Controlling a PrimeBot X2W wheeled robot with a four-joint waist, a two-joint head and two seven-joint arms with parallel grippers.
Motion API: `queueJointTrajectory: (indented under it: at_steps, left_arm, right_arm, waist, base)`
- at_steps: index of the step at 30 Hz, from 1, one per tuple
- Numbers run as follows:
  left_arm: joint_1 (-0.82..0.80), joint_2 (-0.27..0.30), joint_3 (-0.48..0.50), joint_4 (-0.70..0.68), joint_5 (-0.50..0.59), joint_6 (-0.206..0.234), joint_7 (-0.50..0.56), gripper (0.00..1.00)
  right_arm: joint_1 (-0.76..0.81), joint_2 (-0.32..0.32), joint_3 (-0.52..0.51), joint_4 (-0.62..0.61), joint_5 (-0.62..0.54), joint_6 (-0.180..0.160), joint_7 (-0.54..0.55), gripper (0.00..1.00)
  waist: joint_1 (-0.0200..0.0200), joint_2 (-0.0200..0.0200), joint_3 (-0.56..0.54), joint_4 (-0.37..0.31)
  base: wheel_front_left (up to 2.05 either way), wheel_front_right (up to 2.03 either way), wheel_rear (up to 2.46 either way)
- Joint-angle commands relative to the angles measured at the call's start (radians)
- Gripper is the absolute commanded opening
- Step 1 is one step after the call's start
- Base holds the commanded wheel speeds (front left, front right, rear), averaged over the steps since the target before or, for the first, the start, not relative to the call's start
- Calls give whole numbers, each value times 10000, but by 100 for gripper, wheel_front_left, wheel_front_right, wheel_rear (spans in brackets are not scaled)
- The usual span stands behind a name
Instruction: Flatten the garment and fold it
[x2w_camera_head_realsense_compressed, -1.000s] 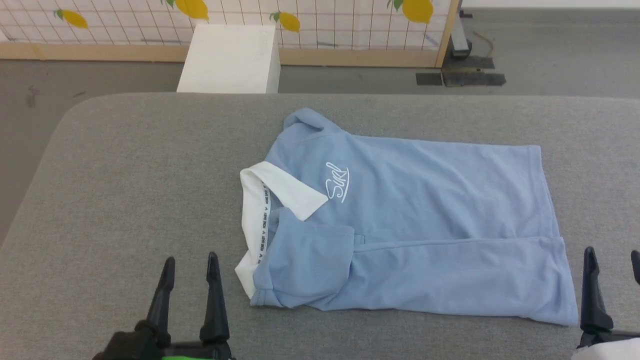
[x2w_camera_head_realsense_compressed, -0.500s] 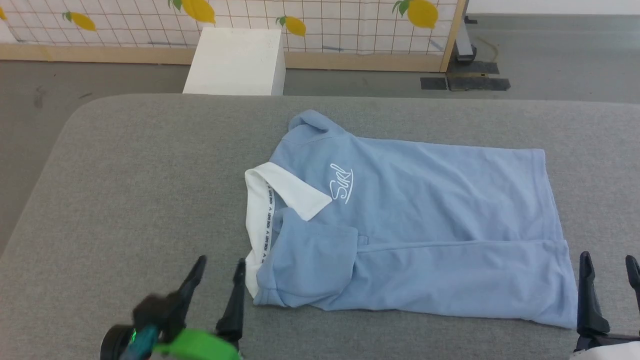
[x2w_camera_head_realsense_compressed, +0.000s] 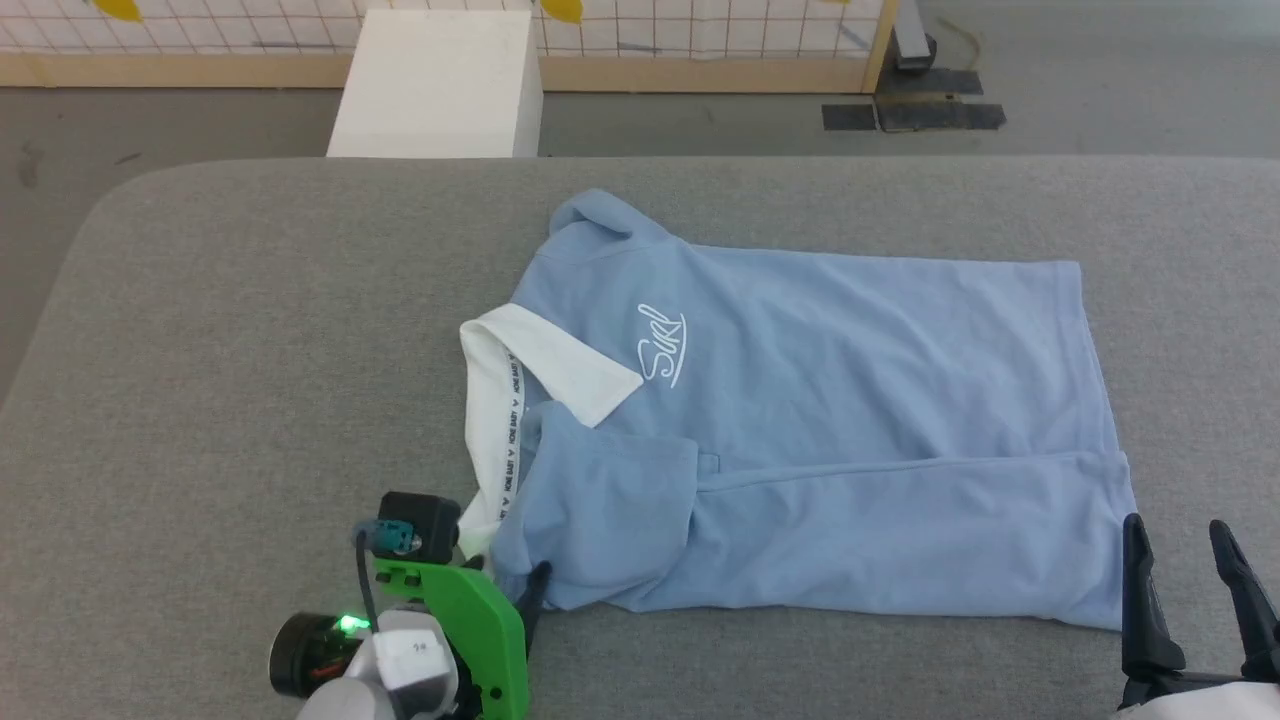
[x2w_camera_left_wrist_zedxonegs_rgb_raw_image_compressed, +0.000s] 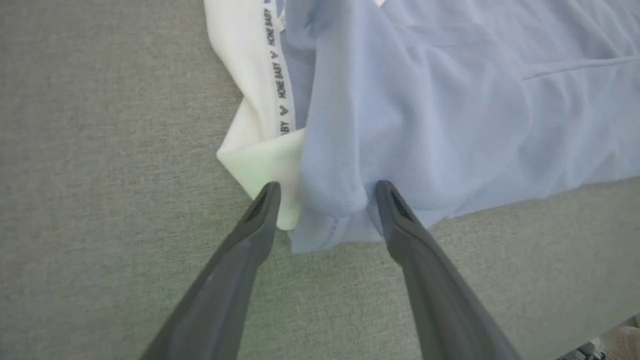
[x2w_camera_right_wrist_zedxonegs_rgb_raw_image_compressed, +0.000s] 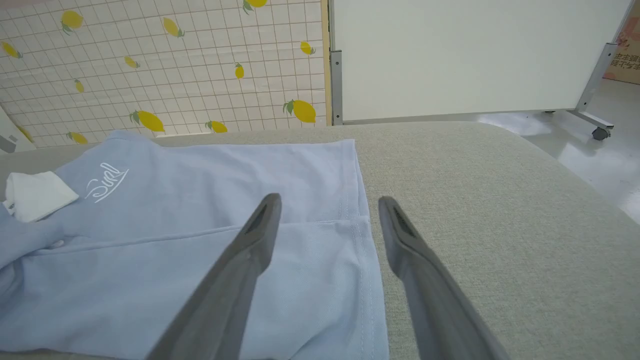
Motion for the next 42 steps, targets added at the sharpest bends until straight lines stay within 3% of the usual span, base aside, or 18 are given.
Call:
queueJointTrajectory:
  at_steps: [1,7,10,11,12,18,27,31,36,42]
  left_arm:
    - [-253,-56,52,257,74,220,111,100]
    - [-771,-81,64,1502,463,922,767,100]
    - [-895,-100,-1,1942,460,1003,1113,100]
    - [-934,-139,-9,2088,393,985,1178,40]
    - [-958,-164,-39,2206,356,952,1204,0]
    - [-792,-342,144,2221,-56,811,675,0]
    - [202,-539,670,548,-584,914,-623,0]
    - [465,-606,618,-101,-623,948,-818,0]
    - [462,-580,522,-508,-545,937,-925,0]
    - [332,-590,424,-664,-536,920,-948,0]
  right_arm:
    - [-181,10,8,23,21,-15,-61,100]
    - [-395,10,7,-6,-7,-15,-36,100]
    - [-480,10,21,-14,2,-15,-18,100]
    - [-511,10,23,-6,9,-15,-15,100]
    - [-541,10,24,7,15,-15,-12,100]
    - [-662,10,27,15,-50,-15,73,100]
    - [-1172,-256,369,-677,292,-15,1162,100]
    - [-1448,-826,321,-840,1173,-15,3129,100]
    - [-1458,-1372,-288,-711,1832,-15,6373,100]
    - [-1371,-1160,-780,-653,2085,-15,8396,100]
  waist:
    - [0,-1,190,-157]
    - [0,-1,589,-303]
    - [0,-1,716,-344]
    - [0,-1,747,-353]
    - [0,-1,764,-362]
    - [0,-1,693,-326]
    - [0,-1,637,-183]
    - [0,-1,742,-211]
    - [0,-1,933,-160]
    - [0,-1,1174,-78]
  base:
    - [0,0,0]
    - [0,0,0]
    - [0,0,0]
    - [0,0,0]
    - [0,0,0]
    - [0,0,0]
    - [0,0,0]
    - [0,0,0]
    - [0,0,0]
    - [0,0,0]
